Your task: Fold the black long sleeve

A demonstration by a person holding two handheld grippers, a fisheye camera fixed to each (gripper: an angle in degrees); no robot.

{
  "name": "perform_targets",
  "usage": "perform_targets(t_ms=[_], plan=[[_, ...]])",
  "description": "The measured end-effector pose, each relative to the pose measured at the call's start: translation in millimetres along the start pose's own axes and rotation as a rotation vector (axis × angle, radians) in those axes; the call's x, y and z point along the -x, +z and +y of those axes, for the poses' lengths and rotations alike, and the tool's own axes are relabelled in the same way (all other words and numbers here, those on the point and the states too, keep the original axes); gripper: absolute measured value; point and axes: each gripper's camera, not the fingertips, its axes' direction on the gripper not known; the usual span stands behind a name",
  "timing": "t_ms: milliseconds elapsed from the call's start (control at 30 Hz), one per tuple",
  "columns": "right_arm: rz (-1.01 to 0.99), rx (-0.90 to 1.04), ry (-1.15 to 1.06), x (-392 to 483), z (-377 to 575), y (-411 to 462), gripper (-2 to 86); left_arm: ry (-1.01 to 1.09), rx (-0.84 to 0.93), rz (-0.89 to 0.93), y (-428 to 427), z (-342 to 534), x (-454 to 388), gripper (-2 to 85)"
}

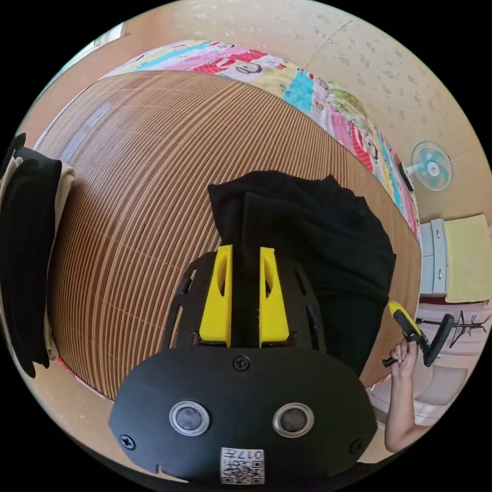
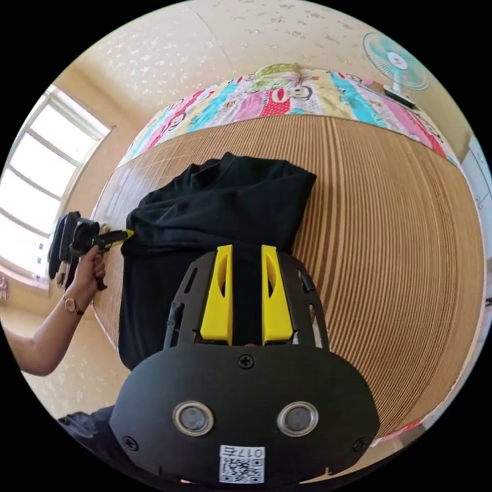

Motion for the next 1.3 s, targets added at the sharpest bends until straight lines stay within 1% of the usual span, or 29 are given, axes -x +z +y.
perform_targets(t_ms=[67, 100, 167, 233, 267, 300, 367, 400, 433, 500, 533, 567, 633, 667, 733, 767, 867, 900, 933, 967, 1000, 1067, 1100, 1133, 1167, 1200, 1233, 1300], plan=[[0.045, -0.108, 0.115, -6, -20, -3, 8.7, 0.032, -0.008, -0.016, -2, -1, -2, 4.9], [0.05, -0.128, 0.142, -8, -26, -2, 8.7, 0.055, -0.009, 0.019, -15, 0, -3, 3.9], [0.131, -0.141, 0.216, -16, -49, 15, 7.3, 0.072, -0.023, 0.144, -45, 6, 1, 2.4], [0.195, -0.078, 0.202, -16, -67, 36, 5.0, 0.126, -0.076, 0.441, -83, 18, 15, 0.5], [0.23, -0.048, 0.16, -13, -75, 46, 3.4, 0.138, -0.097, 0.516, -90, 21, 21, 0.3], [0.243, -0.058, 0.143, -11, -77, 47, 3.1, 0.126, -0.126, 0.604, -95, 27, 36, 0.0], [0.223, -0.196, 0.176, -12, -72, 32, 2.3, 0.024, -0.12, 0.529, -85, 33, 65, 0.0], [0.204, -0.211, 0.203, -15, -71, 31, 2.2, -0.051, -0.065, 0.431, -69, 35, 83, 0.1], [0.156, -0.213, 0.245, -23, -69, 35, 2.3, -0.081, -0.027, 0.405, -51, 35, 95, 0.6], [0.14, -0.112, 0.307, -35, -71, 57, 2.8, -0.112, -0.011, 0.397, -30, 37, 104, 1.9], [0.109, -0.074, 0.325, -42, -71, 68, 3.2, -0.139, 0.001, 0.346, -23, 37, 107, 4.5], [0.082, -0.1, 0.329, -44, -70, 66, 3.7, -0.141, 0.003, 0.334, -21, 36, 107, 6.5], [0.076, -0.081, 0.344, -43, -74, 62, 4.7, -0.153, -0.062, 0.384, -32, 33, 105, 11.7], [0.08, -0.094, 0.344, -37, -74, 55, 5.6, -0.155, -0.089, 0.406, -37, 33, 104, 11.9], [0.084, -0.151, 0.282, -21, -70, 39, 6.1, -0.073, -0.181, 0.438, -59, 25, 86, 12.3], [0.099, -0.175, 0.25, -10, -66, 29, 6.0, -0.043, -0.185, 0.424, -61, 20, 79, 12.4], [0.115, -0.23, 0.166, 22, -48, 15, 4.3, 0.045, -0.121, 0.264, -48, -7, 44, 11.6], [0.108, -0.242, 0.133, 29, -43, 14, 3.7, 0.062, -0.119, 0.174, -37, -14, 30, 9.4], [0.095, -0.251, 0.056, 44, -33, 16, 2.5, 0.106, -0.103, 0.092, -22, -19, 13, 5.7], [0.102, -0.234, -0.028, 57, -25, 23, 1.8, 0.128, -0.093, 0.061, -17, -21, 5, 5.5], [0.121, -0.216, -0.06, 62, -21, 28, 1.4, 0.159, -0.106, 0.027, -14, -22, -8, 5.1], [0.269, -0.093, -0.065, 63, -9, 64, 0.8, 0.182, -0.209, 0.089, -33, -17, -13, 4.8], [0.304, -0.044, -0.051, 58, -8, 76, 0.7, 0.154, -0.236, 0.165, -42, -17, -6, 4.7], [0.315, 0.001, -0.046, 48, -3, 93, 0.6, 0.101, -0.204, 0.229, -39, -22, 6, 4.6], [0.269, -0.09, -0.061, 40, 5, 91, 0.5, 0.067, -0.178, 0.246, -34, -24, 14, 4.6], [0.244, -0.115, -0.048, 35, 8, 91, 0.5, 0.003, -0.157, 0.245, -24, -24, 30, 3.9], [0.196, -0.11, 0.003, 26, 6, 91, 0.4, -0.051, -0.172, 0.217, -18, -18, 44, 2.4], [0.155, -0.074, 0.102, 19, -1, 82, 0.4, -0.141, -0.168, 0.208, -20, -7, 66, 6.0]])
